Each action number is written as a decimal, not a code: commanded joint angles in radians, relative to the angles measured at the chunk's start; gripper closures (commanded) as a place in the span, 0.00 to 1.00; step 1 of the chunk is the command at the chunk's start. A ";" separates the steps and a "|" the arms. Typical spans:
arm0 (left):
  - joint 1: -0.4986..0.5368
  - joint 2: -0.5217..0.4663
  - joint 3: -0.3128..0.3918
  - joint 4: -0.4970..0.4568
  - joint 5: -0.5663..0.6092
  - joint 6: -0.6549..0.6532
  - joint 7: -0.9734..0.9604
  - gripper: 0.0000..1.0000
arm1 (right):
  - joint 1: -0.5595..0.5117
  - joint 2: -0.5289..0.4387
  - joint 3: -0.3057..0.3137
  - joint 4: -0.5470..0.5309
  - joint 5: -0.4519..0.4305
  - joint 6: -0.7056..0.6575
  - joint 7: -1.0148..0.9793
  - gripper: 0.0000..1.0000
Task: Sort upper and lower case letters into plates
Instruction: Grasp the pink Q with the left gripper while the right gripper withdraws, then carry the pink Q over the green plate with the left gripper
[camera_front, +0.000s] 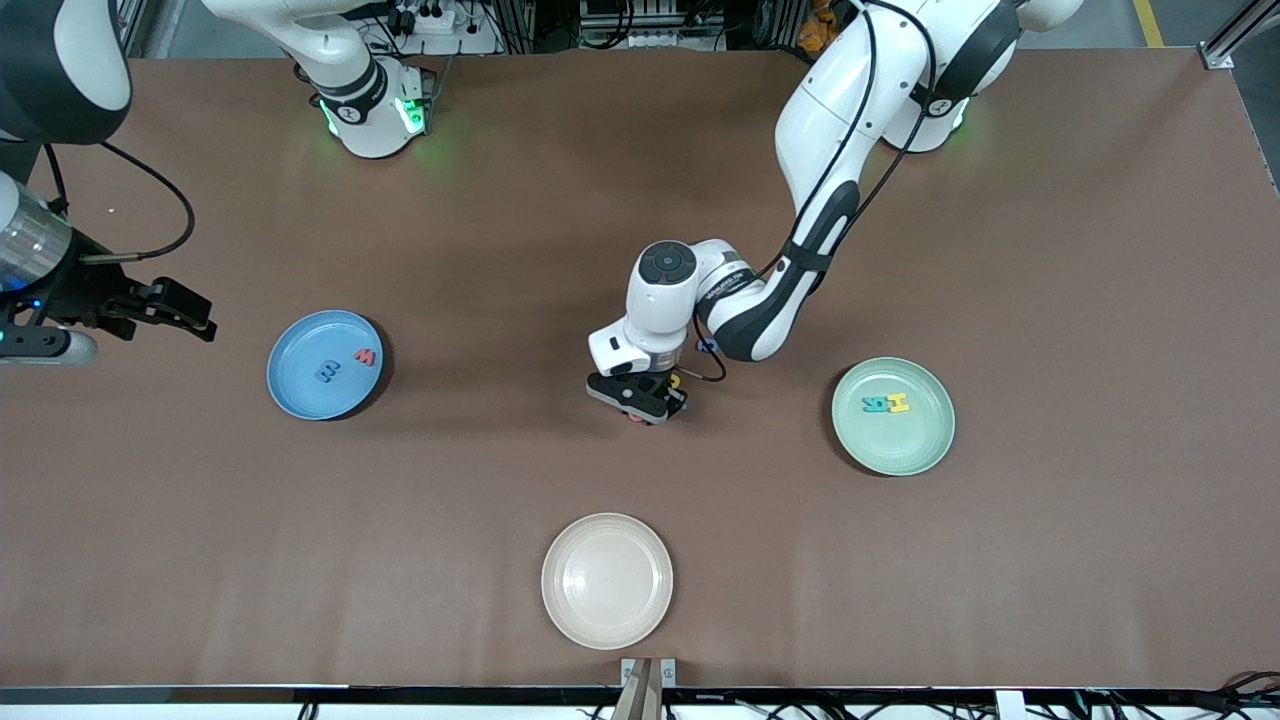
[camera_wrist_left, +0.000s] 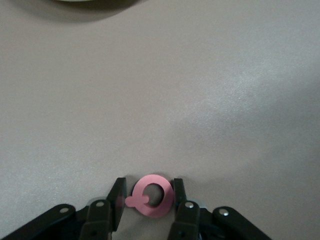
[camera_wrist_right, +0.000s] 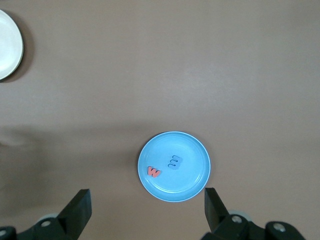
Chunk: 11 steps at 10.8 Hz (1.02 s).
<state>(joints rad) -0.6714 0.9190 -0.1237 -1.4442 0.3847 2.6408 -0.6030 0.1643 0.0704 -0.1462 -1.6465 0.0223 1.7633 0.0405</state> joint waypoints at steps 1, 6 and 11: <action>-0.008 -0.002 0.007 -0.013 -0.023 -0.027 -0.011 0.72 | -0.040 0.017 0.036 0.031 -0.018 -0.016 -0.011 0.00; 0.009 -0.037 0.000 -0.004 -0.023 -0.120 0.005 0.76 | -0.043 0.017 0.039 0.031 -0.018 -0.016 -0.016 0.00; 0.059 -0.110 -0.017 0.005 -0.142 -0.257 0.151 0.77 | -0.048 0.017 0.040 0.031 -0.013 -0.016 -0.016 0.00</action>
<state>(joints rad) -0.6427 0.8600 -0.1266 -1.4250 0.2975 2.4310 -0.5344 0.1424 0.0742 -0.1283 -1.6430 0.0169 1.7632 0.0335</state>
